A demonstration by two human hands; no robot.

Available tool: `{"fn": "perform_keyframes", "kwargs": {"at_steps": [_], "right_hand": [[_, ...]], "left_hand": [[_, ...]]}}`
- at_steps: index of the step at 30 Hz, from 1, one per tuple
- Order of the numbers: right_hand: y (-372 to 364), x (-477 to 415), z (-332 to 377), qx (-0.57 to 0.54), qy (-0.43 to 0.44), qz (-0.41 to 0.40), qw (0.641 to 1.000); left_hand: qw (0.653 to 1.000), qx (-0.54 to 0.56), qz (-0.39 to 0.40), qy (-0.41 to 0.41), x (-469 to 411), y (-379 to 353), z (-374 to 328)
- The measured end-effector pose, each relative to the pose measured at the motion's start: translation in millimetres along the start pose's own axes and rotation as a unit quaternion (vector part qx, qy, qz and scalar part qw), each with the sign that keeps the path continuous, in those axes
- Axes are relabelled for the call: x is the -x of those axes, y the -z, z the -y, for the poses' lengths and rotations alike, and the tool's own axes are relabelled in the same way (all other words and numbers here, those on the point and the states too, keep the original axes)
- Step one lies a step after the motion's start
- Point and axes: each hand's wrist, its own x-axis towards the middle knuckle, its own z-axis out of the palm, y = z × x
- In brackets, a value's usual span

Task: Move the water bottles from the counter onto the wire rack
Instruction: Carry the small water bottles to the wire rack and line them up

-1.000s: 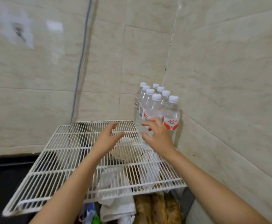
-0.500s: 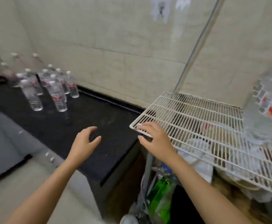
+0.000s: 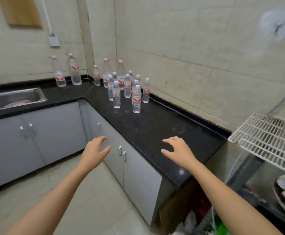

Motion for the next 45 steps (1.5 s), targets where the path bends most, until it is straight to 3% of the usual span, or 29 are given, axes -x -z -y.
{"fn": "perform_keyframes", "kwargs": {"at_steps": [7, 14, 26, 35, 45], "right_hand": [[-60.6, -31.4, 118.6, -0.020, 0.028, 0.022, 0.999], [-97.9, -58.0, 190.1, -0.028, 0.059, 0.063, 0.996], [-142.5, -134.9, 231.2, -0.067, 0.107, 0.083, 0.988], [-150.5, -289.3, 252.7, -0.134, 0.154, 0.028, 0.978], [-202.5, -426.4, 263.1, -0.148, 0.150, 0.091, 0.973]], "left_hand": [[0.999, 0.021, -0.030, 0.018, -2.4, 88.7, 86.6], [0.995, 0.047, -0.055, 0.061, 4.2, 133.1, 152.6], [0.991, 0.034, -0.088, 0.095, -22.5, 165.6, 201.8], [0.985, 0.035, -0.151, 0.077, -144.6, 192.9, 213.0], [0.973, 0.077, -0.142, 0.166, -252.9, 167.7, 270.6]]}}
